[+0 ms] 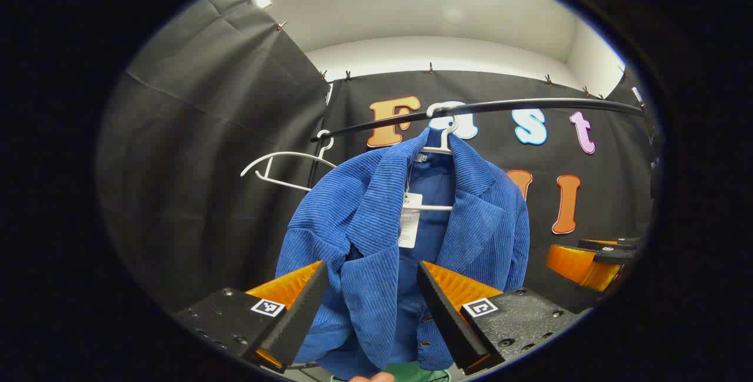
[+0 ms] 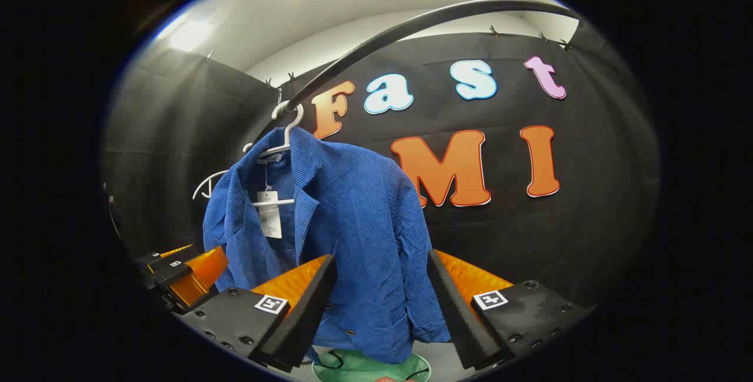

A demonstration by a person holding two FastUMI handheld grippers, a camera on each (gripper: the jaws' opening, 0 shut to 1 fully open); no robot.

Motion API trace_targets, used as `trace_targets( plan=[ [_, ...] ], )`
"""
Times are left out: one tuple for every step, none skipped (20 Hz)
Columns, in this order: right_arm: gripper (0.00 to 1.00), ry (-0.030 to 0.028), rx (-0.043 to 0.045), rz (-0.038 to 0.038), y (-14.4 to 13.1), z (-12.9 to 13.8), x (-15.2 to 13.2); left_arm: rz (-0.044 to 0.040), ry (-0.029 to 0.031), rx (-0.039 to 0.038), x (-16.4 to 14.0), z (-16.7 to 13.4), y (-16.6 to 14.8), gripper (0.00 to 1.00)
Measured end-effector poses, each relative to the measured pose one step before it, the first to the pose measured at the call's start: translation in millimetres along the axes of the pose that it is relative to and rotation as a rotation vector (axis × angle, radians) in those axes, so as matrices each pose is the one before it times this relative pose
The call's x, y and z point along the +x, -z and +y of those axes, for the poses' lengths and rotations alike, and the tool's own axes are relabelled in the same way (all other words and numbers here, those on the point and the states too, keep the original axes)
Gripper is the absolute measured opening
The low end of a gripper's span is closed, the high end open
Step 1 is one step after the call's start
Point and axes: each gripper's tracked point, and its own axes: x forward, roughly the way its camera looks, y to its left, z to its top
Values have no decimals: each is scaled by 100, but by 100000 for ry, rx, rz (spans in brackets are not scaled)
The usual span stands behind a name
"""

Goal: Grasp the clothes on the hanger with both hands and then place them into the laundry hamper below.

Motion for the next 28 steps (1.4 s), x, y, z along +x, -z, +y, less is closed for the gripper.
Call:
trace_targets(
  plan=[
    [99,240,218,215,49,-156,-59,-12,8,108,41,-14,19,92],
    [99,218,254,188,66,-180,79,-17,118,105,2,-8,21,92],
    [99,190,257,215,55,-91,-90,-69,23,158,4,-69,7,95],
    [99,70,261,91,55,-125,-47,-97,67,146,-41,-18,-89,95],
    [99,75,136,5,41,-98,-26,-49,18,116,-27,-76,-14,95],
    [99,122,-115,-23,59,-97,1,16,32,-41,12,-21,55,95],
    [100,318,-343,72,108,-140,-65,98,75,-101,132,-132,-2,92],
    [99,349,-388,132,133,-158,-35,164,46,-58,-72,16,58,92],
    [99,268,-266,85,51,-85,-32,138,-76,-1,-19,-18,16,92],
    [99,76,-17,73,29,-17,69,142,-13,30,14,-20,58,92],
    [99,-98,170,40,-14,-23,-59,111,-40,48,22,-33,20,92],
    [99,-131,195,-30,13,-12,-46,-6,-25,-6,-13,20,-22,92],
    [100,-53,107,-114,-71,33,-99,59,48,-19,24,-94,68,92],
    [100,33,2,-203,-32,-34,3,60,46,26,20,-19,-25,92],
    [99,36,-85,-191,-46,-47,-109,-3,16,95,13,-40,14,92],
    [99,1,-98,-171,-81,-72,-53,-124,86,92,-59,-49,-66,92],
    [99,-17,-68,-129,-49,36,-81,-95,33,56,-49,22,-52,92],
    [99,-101,-9,-142,-50,-35,-65,-102,-43,-10,-128,-36,-61,92],
    [99,-36,-26,-189,-125,42,-75,-228,-106,-121,-50,70,-100,92],
    [99,-64,-57,-207,-31,41,-49,-184,-176,-114,-94,75,-59,92],
    [100,-62,-67,-300,-125,2,-126,-233,-235,-164,-137,58,-87,92],
    [99,-120,-79,-250,-116,44,-15,-93,-240,-176,-122,85,-95,92],
    [100,-194,-25,-268,-74,28,-119,-147,-350,-141,-142,164,-39,92],
    [99,-311,-25,-194,-45,113,5,-217,-430,-43,-118,122,-92,92],
    [99,-427,-75,-210,-94,164,-50,-236,-413,101,-135,239,-115,92],
    [99,-461,-102,-254,-72,138,22,-387,-287,369,-72,195,-110,92],
    [99,-610,-142,-369,-153,181,4,-842,-30,1055,64,208,-228,92],
    [99,-927,-239,-561,-105,270,27,-1084,-647,1448,80,303,-346,92]
  ],
)
